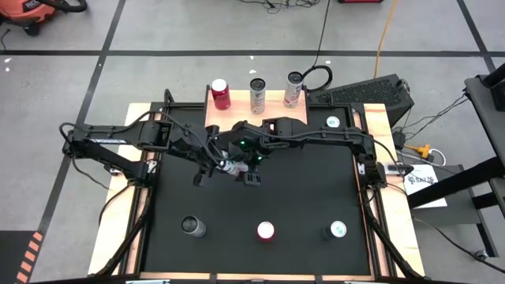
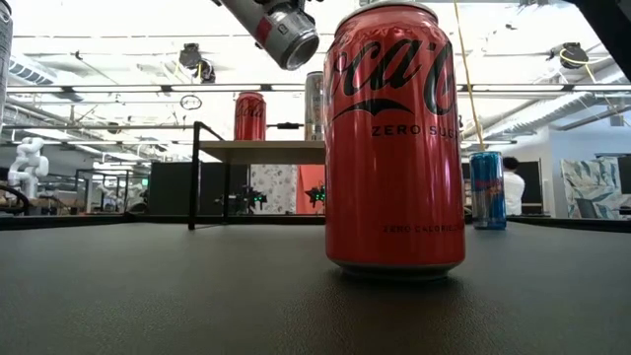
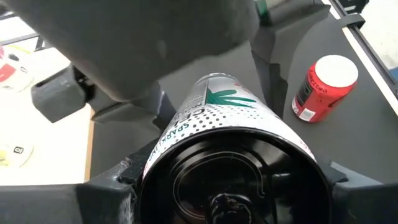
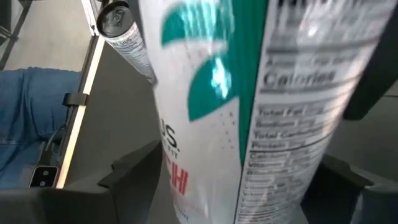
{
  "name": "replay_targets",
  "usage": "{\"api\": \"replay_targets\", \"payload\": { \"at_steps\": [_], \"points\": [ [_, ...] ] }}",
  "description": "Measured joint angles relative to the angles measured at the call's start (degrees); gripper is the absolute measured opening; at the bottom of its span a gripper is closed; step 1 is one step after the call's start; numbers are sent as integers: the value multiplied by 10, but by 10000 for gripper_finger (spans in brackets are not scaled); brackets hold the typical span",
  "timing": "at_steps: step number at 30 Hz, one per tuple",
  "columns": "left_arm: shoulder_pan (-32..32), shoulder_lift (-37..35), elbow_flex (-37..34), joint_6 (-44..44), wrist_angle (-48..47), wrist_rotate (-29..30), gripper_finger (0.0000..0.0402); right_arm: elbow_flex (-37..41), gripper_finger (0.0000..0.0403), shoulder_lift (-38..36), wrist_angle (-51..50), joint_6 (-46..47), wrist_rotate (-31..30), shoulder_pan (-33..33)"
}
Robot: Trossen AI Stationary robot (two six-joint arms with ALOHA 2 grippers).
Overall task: Place canned beverage on shelf
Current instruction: Put the white pink soda can on the shelf aligned with the other white pink soda can
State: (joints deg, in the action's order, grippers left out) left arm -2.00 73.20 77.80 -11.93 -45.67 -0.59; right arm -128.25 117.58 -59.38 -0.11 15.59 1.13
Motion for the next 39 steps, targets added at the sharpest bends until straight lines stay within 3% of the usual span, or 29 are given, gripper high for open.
{"api": "replay_targets", "payload": {
  "at_steps": [12, 22, 39],
  "points": [
    [0, 2, -1, -4, 0, -4, 247, 0, 305, -2, 26, -16, -3, 3],
    [0, 2, -2, -1, 0, -5, 247, 0, 205, -2, 22, -22, -6, 3],
    [0, 3, -2, 1, 6, -2, 247, -1, 203, -3, 15, -22, -5, 3]
  ]
}}
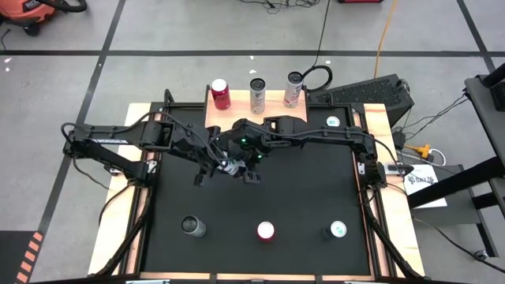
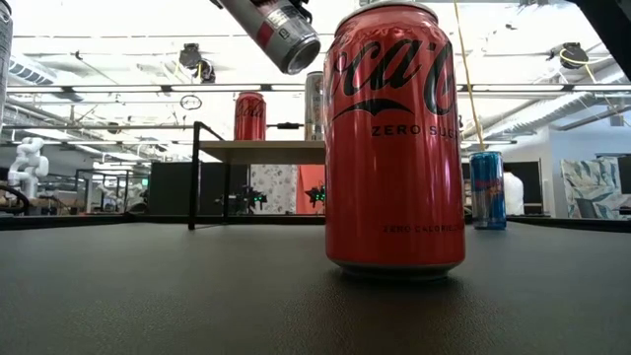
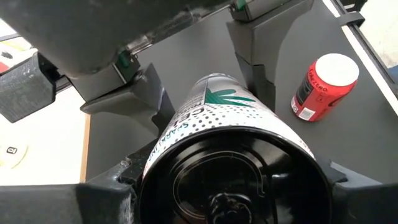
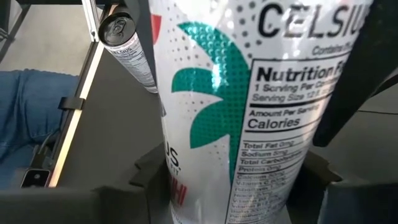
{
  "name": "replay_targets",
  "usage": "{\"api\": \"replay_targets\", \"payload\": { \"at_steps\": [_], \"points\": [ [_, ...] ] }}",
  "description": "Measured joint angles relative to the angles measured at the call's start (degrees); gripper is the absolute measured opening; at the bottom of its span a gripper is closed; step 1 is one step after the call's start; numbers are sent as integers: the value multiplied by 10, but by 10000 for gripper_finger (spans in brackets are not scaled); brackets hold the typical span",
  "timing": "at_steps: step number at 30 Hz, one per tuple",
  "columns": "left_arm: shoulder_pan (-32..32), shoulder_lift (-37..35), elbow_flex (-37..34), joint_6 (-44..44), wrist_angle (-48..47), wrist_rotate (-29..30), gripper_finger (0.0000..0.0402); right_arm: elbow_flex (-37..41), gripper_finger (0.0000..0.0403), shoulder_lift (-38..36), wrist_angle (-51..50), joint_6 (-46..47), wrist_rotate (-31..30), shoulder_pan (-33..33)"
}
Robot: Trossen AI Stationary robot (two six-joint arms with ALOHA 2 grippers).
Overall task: Place canned beverage on shelf
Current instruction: Put the white pink soda can on the shelf aligned with the other white pink soda can
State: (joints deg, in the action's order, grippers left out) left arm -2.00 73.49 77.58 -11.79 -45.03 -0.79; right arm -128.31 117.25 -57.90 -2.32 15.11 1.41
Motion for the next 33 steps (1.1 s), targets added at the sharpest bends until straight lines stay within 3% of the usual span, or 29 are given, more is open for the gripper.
{"api": "replay_targets", "payload": {
  "at_steps": [6, 19, 23, 27, 33],
  "points": [
    [-1, 0, 0, 4, -6, 15, 255, 0, 203, 0, 1, -5, 0, 0],
    [0, 0, 0, -10, -9, 21, 346, 0, 203, 0, -7, 7, -1, 0],
    [-1, 0, 0, -6, -12, 53, 353, 0, 203, 0, -13, 5, -12, 0],
    [0, -12, 0, -6, -33, 101, 354, 0, 203, 0, -31, 6, -61, 2],
    [0, -51, 1, -6, -34, 105, 354, 0, 203, -16, -45, 2, -73, 5]
  ]
}}
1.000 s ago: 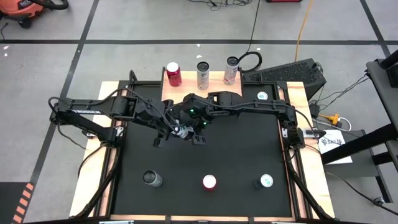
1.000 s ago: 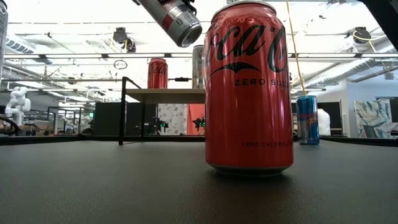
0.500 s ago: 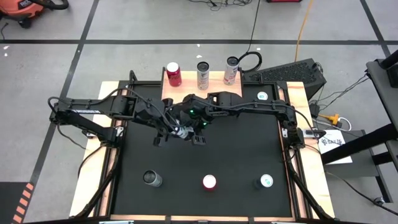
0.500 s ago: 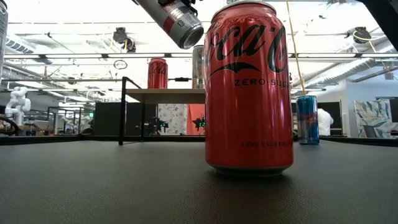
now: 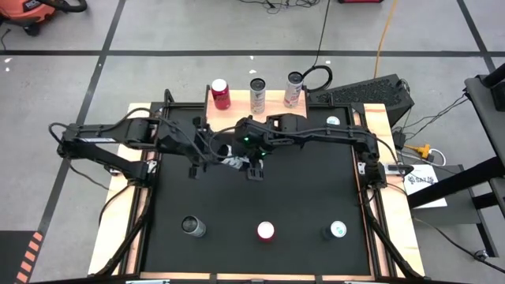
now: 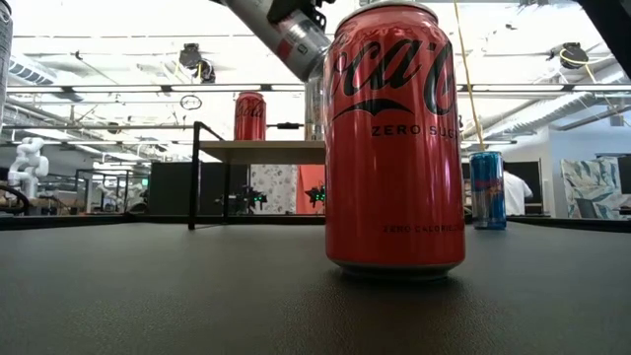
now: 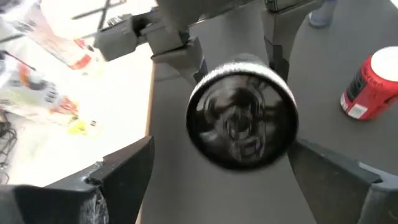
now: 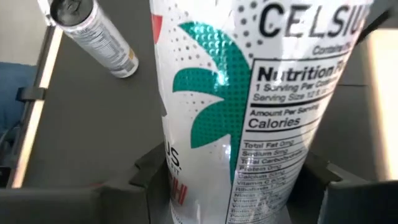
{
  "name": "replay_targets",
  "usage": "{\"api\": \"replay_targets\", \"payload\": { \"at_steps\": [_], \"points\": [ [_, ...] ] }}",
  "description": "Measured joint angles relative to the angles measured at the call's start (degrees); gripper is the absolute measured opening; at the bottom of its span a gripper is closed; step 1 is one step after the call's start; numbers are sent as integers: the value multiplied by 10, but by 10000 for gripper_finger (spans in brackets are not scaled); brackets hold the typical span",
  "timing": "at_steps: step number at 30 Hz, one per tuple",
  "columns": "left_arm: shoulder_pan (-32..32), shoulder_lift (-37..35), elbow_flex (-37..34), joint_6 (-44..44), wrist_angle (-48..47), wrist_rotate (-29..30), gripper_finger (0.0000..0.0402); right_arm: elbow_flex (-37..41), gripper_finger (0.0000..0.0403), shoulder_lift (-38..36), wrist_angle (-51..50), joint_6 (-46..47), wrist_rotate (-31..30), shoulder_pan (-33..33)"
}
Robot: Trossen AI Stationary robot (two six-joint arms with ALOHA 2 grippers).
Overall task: Place canned beverage on shelf
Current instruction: Put the white pink soda can on the shelf aligned with the other white pink soda can
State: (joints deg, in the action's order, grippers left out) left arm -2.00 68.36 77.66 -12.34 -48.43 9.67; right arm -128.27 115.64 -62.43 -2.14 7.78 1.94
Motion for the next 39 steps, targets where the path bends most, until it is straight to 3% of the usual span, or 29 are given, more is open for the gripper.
{"api": "replay_targets", "payload": {
  "at_steps": [15, 32, 39],
  "points": [
    [0, -44, 0, 60, -29, -5, 354, 0, 203, -98, -23, 2, -152, 52],
    [0, -43, 0, 61, -58, -22, 354, 1, 203, -128, -17, 14, -152, 149],
    [0, -43, -1, 62, -76, -22, 354, 64, 203, -128, 13, 30, -152, 149]
  ]
}}
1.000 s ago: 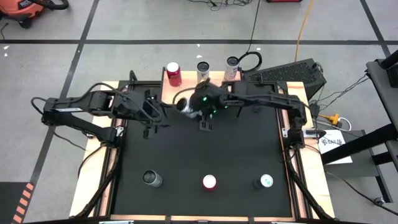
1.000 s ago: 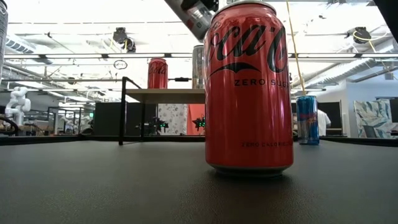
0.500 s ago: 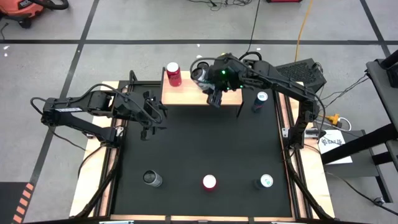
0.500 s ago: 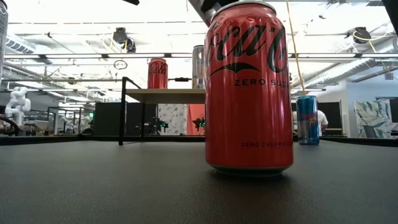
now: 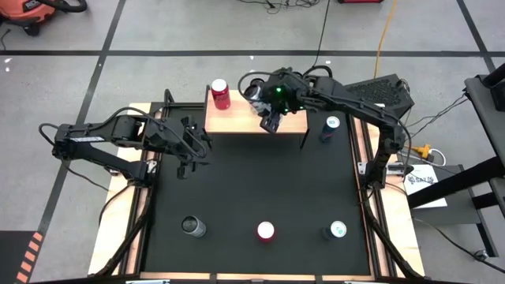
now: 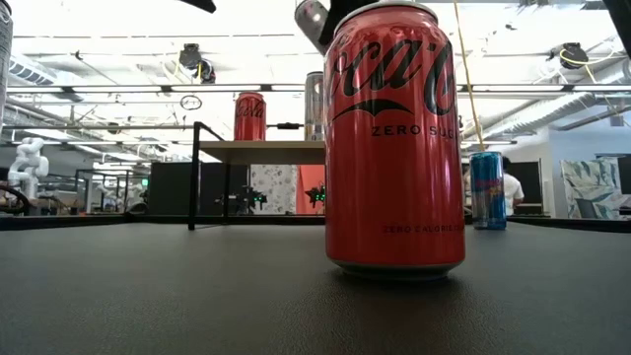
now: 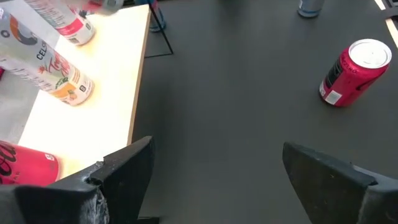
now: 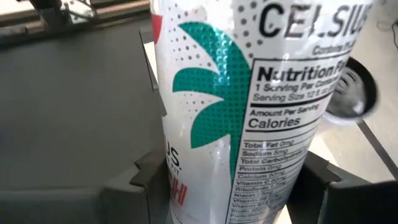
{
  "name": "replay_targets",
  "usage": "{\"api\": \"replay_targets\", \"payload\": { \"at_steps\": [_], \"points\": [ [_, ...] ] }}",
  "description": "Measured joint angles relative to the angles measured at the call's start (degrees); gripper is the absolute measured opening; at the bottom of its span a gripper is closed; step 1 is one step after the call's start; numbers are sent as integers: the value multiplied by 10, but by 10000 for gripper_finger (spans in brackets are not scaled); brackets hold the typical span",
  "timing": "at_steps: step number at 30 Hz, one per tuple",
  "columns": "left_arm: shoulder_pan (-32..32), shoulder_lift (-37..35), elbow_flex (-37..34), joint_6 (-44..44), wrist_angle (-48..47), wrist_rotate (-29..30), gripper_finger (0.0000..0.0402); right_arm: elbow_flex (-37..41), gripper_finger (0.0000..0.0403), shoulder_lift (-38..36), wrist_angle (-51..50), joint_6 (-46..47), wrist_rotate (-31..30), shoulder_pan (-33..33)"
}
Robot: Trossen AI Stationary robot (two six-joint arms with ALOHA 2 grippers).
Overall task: Place canned beverage on shelf
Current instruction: Put the white pink soda can on the shelf aligned with the other white pink soda can
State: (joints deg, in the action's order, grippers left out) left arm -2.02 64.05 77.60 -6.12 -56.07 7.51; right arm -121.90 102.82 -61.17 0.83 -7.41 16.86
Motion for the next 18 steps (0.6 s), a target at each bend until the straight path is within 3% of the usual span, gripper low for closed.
{"api": "replay_targets", "payload": {
  "at_steps": [11, 18],
  "points": [
    [0, 0, 0, 13, -7, 0, 354, 38, 203, 0, 108, 2, 19, -1],
    [0, 0, 0, 13, -7, 0, 354, 38, 203, -1, 54, 22, -11, -9]
  ]
}}
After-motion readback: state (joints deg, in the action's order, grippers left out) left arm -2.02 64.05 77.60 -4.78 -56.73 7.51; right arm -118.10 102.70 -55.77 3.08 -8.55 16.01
